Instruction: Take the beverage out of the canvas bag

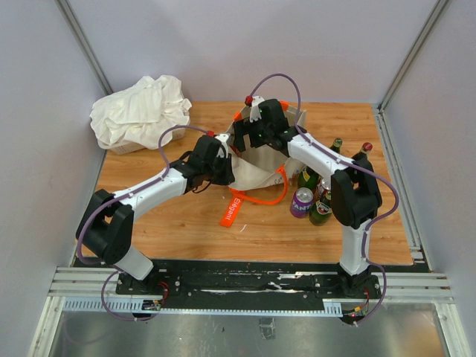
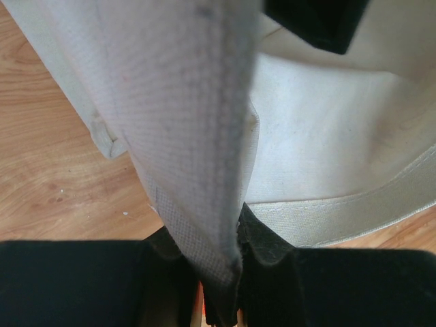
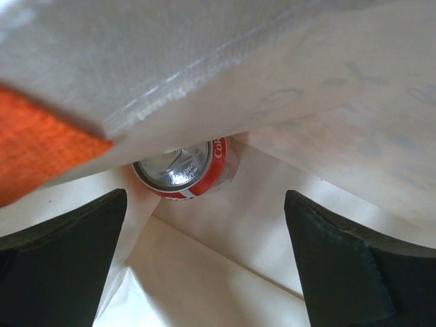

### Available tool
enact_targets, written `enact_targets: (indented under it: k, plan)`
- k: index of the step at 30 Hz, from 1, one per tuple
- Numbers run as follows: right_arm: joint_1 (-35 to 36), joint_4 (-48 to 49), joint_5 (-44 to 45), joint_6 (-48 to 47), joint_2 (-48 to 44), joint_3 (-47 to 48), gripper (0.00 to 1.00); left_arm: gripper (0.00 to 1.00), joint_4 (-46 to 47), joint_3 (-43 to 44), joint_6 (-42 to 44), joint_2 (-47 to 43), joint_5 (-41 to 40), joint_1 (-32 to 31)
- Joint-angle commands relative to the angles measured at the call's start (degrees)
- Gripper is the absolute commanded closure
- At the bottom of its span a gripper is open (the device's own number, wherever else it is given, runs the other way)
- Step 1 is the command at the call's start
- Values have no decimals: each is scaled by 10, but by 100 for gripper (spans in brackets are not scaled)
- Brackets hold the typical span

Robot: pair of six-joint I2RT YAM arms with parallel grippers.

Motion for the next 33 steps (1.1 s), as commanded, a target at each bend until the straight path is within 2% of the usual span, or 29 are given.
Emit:
enact_targets:
  k: [1, 12, 25, 33]
  plan:
    - [4, 26, -31, -3, 27, 21, 1, 86, -22, 12, 3, -9, 0, 4]
    - [7, 34, -59, 13, 69, 37, 1, 86, -24, 13, 5, -2, 2, 4]
    - [38, 31, -60, -11, 112, 62, 1, 86, -13, 10, 7, 9, 22, 4]
    - [48, 101, -87, -21, 80, 4, 1, 86, -12, 12, 16, 19, 26, 4]
